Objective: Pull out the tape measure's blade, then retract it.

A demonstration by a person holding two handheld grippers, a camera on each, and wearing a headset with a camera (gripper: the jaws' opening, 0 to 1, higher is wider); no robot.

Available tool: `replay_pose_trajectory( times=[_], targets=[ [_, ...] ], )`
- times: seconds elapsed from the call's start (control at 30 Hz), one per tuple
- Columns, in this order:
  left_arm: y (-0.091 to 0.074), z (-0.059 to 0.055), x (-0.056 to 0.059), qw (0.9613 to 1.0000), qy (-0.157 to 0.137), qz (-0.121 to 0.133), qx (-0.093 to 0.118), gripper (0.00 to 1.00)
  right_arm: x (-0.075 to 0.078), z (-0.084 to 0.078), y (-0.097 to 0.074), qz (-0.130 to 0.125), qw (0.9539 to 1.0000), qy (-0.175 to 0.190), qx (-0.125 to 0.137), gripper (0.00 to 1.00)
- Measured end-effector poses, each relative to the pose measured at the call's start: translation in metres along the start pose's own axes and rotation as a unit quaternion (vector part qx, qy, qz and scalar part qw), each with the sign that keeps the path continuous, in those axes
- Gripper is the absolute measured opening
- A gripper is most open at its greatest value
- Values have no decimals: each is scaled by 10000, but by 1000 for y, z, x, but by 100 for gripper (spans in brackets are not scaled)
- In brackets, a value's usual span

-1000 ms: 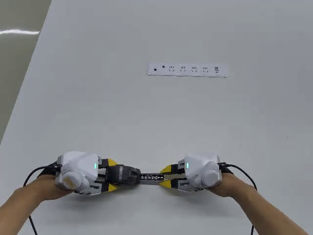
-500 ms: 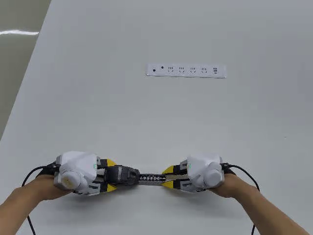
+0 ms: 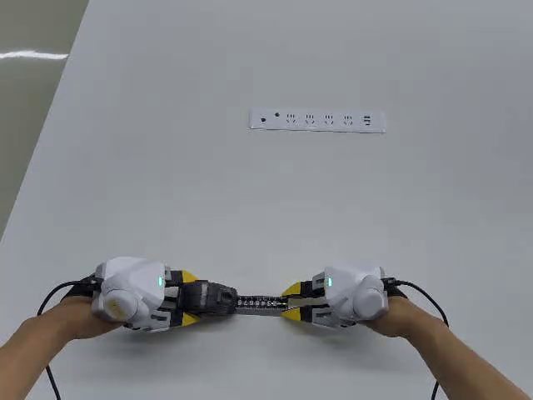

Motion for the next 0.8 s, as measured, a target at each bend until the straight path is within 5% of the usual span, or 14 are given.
replay_pose_trajectory(
  times=[0.8],
  targets=[
    [0, 1, 0, 10000, -17, -3, -12, 30, 0, -7, -10, -20, 10000, 53, -12, 11]
  ],
)
Point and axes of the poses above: the centre of the closed fingertips' face, and the gripper's own axes: y roughly forward along the fingers, x roughly to its right, z roughly out of its top, the point moved 9 cm from there along -y, roughly backward along the fingers, and after that the axes turned 1 degree about -z, right-handed, at the moved point
